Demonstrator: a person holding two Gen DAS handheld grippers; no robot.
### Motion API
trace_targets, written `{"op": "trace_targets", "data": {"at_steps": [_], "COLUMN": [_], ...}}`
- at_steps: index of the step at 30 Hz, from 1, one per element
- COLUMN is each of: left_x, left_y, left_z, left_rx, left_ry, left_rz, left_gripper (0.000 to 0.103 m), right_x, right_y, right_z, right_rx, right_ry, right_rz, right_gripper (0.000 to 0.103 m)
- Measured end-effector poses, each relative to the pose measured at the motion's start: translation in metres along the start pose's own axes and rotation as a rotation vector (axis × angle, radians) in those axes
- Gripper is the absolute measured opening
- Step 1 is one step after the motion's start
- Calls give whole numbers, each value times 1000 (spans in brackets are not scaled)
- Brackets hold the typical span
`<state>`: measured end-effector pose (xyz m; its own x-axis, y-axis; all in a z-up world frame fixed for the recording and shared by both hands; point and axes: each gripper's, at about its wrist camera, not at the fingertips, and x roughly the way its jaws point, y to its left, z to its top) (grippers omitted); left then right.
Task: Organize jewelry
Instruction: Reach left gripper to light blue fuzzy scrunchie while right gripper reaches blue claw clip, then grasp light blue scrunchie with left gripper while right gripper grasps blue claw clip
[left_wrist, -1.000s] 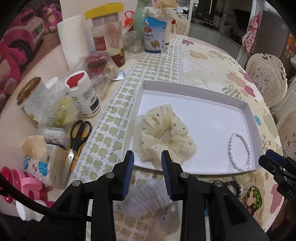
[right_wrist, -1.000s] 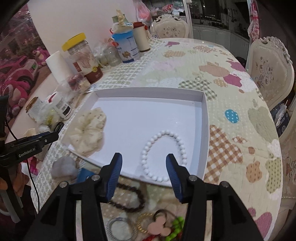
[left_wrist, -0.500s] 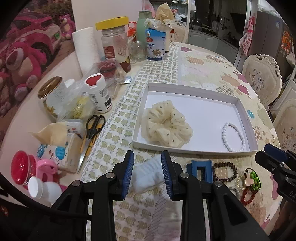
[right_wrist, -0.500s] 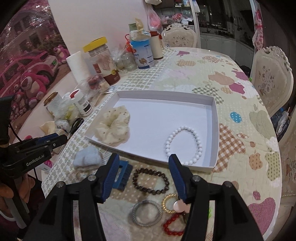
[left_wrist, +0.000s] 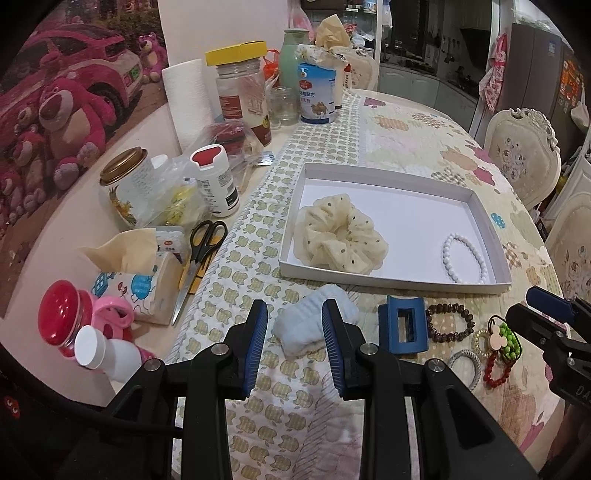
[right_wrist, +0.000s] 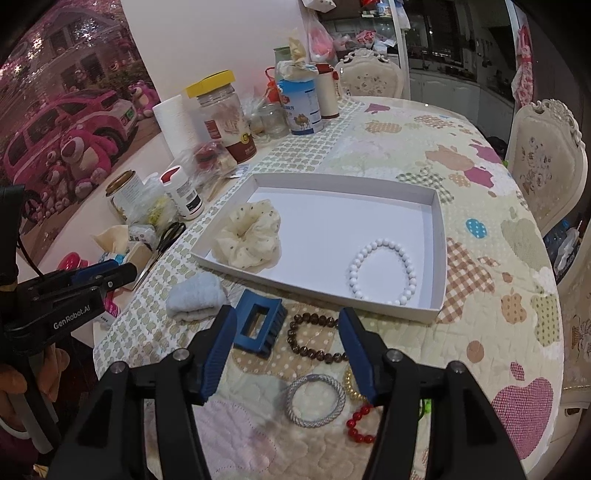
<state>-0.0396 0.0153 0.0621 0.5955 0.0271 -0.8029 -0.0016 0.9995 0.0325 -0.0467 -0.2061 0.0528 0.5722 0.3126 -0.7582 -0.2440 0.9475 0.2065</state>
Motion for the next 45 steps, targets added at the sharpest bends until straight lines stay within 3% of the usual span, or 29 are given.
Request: {"op": "trace_targets", "data": {"at_steps": [7, 14, 23, 32, 37, 42, 43, 44, 45], "left_x": [-2, -5, 2, 24, 30, 37, 39, 40, 42], "left_y": [4, 26, 45, 50, 61, 64, 63, 62, 59], "left_z": [-5, -10, -17, -22, -21, -18, -17, -16, -16], "left_rx": [-4, -76, -155, -229, -270, -274, -266, -258, -245], "left_ry": [13, 67, 114, 182, 191, 195, 194, 192, 190], "left_rz": [-7, -120, -203, -229, -208, -197, -204, -211, -220], "left_gripper": [21, 21, 32, 34, 34, 34, 35, 35, 37], "right_x": [-5, -6, 7, 60, 99, 139, 138, 138, 137], "right_y": [0, 0, 3, 14, 27, 31, 32, 33, 32], "right_z": [-6, -14, -23, -21, -8, -8, -7, -6, -5], "right_rx": [7, 19, 37, 108, 95, 94, 79, 69, 67], "right_ry": [0, 6, 39, 113, 148, 255, 240, 232, 233], "right_rz": [2, 11, 44, 122, 80, 31, 19, 33, 59], "right_gripper": [62, 64, 69, 78, 84, 86, 85, 77, 57]}}
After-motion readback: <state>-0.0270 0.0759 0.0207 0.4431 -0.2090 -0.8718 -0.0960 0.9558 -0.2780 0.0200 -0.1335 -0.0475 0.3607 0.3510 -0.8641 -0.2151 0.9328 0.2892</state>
